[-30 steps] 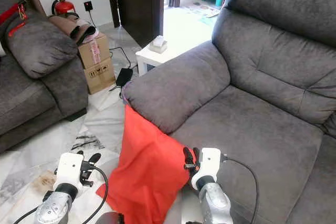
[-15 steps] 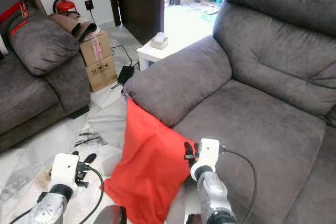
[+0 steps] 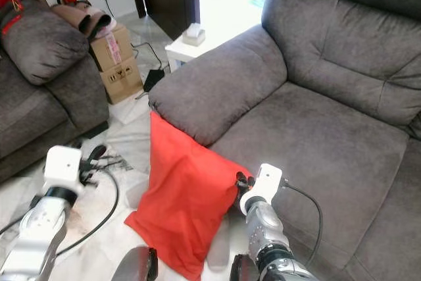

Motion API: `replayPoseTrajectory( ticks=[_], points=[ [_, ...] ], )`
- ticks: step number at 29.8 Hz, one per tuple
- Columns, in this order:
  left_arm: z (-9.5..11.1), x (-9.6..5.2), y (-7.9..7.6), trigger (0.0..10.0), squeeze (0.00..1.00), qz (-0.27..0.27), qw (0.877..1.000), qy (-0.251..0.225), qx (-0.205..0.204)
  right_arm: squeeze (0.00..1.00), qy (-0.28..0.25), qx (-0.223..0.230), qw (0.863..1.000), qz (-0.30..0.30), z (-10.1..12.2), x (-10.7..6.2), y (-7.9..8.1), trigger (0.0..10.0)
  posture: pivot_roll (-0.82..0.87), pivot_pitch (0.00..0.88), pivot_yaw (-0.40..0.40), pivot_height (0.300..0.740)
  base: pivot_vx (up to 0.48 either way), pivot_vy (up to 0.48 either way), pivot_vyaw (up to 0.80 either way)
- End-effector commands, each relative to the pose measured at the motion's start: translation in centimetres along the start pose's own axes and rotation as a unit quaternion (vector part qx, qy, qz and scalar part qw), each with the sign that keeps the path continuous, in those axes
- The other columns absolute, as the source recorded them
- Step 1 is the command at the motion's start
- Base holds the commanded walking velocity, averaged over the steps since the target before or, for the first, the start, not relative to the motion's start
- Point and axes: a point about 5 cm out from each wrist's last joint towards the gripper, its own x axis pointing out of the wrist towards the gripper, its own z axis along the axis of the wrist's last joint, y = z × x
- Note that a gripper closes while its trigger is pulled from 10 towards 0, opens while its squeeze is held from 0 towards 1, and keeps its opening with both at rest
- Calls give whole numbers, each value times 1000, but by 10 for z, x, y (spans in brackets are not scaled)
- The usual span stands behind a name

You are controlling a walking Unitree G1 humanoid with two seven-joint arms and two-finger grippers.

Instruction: Move the pillow to the sofa from floor

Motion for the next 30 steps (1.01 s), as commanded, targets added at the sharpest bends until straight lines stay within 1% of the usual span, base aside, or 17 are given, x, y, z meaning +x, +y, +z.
replayPoseTrajectory(
  ticks=[1,2,3,6,8,9,11,13,17,20,24,25,27,29,30],
  points=[
    [-1,-2,-14,10000,0,-39,999,11,-6,0,14,29,999,-24,-2,0,-5,10000,192,244,33,610,0,0,0],
    [3,-1,-21,10000,0,-50,999,3,-7,0,7,61,998,-28,0,0,-6,10000,192,250,33,610,0,0,0],
    [4,-1,-24,10000,0,-52,999,2,-10,1000,5,79,996,-33,1,0,-7,10000,193,253,33,610,0,0,0],
    [4,-4,-28,10000,0,-53,998,8,-26,1000,0,113,993,-45,4,1,-10,10000,199,259,32,610,0,0,0],
    [3,-6,-29,10000,0,-53,998,12,-29,1000,0,122,991,-49,5,1,-10,10000,200,260,32,610,0,0,0],
    [1,-9,-29,10000,0,-52,998,18,-32,1000,2,143,989,-50,5,1,-9,10000,202,262,32,610,0,0,0],
    [0,-11,-28,10000,0,-50,998,22,-33,1000,4,149,988,-47,4,1,-9,10000,204,261,32,610,0,0,0],
    [-3,-16,-27,10000,0,-38,998,30,-46,1000,5,165,986,-35,3,1,-6,10000,211,259,31,610,0,0,0],
    [-2,-18,-27,10000,0,-36,998,30,-46,1000,11,173,985,-25,0,1,-4,10000,220,258,31,610,0,0,0],
    [1,-21,-29,10000,0,-37,998,30,-48,1000,8,190,982,-7,0,2,0,10000,235,255,32,610,0,0,0],
    [4,-24,-29,10000,0,-38,998,29,-48,1000,5,193,981,6,0,2,5,10000,251,257,35,610,0,0,0],
    [5,-27,-28,10000,0,-38,998,29,-47,1000,3,198,980,10,-1,3,9,10000,266,259,37,610,0,0,0],
    [7,-29,-27,10000,0,-37,998,28,-46,1000,4,198,980,11,-1,3,10,10000,271,260,36,610,0,0,0],
    [10,-33,-24,10000,0,-27,998,26,-43,1000,7,204,979,17,-3,3,15,10000,288,261,35,610,0,0,0],
    [12,-37,-22,10000,0,-22,998,28,-42,1000,10,200,980,23,-4,3,18,10000,299,265,37,610,0,0,0]
  ],
)
